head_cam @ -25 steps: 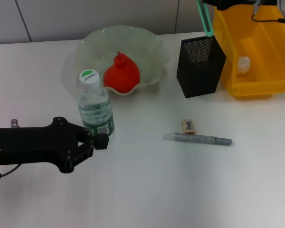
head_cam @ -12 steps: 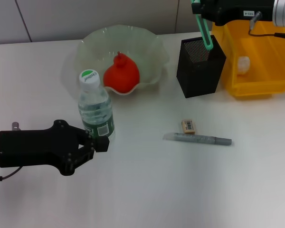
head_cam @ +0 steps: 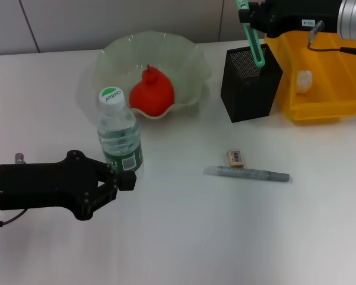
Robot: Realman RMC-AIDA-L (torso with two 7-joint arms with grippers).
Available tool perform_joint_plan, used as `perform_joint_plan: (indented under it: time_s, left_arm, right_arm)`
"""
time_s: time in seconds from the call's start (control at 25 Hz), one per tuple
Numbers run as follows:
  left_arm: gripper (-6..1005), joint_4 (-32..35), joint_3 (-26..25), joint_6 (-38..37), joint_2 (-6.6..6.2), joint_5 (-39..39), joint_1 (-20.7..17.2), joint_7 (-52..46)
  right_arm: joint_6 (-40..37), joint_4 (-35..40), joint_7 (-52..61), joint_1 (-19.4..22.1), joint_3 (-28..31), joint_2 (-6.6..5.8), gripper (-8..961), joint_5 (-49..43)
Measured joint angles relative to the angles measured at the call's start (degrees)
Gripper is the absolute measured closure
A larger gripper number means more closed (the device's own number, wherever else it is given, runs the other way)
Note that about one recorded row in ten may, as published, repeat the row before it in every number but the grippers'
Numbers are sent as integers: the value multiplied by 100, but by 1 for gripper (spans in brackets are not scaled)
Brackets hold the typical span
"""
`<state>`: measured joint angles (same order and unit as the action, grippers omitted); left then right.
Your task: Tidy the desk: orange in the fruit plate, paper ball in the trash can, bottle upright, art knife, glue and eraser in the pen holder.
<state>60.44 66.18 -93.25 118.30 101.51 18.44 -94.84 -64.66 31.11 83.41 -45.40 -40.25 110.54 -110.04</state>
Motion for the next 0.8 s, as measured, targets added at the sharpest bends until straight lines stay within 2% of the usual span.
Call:
perform_joint_plan:
  time_s: [0.8]
  left_arm:
    - [1000,-122,-54,-9,-9,0,37,45]
  right_arm:
    - [9,0,65,106,7,30,687,76]
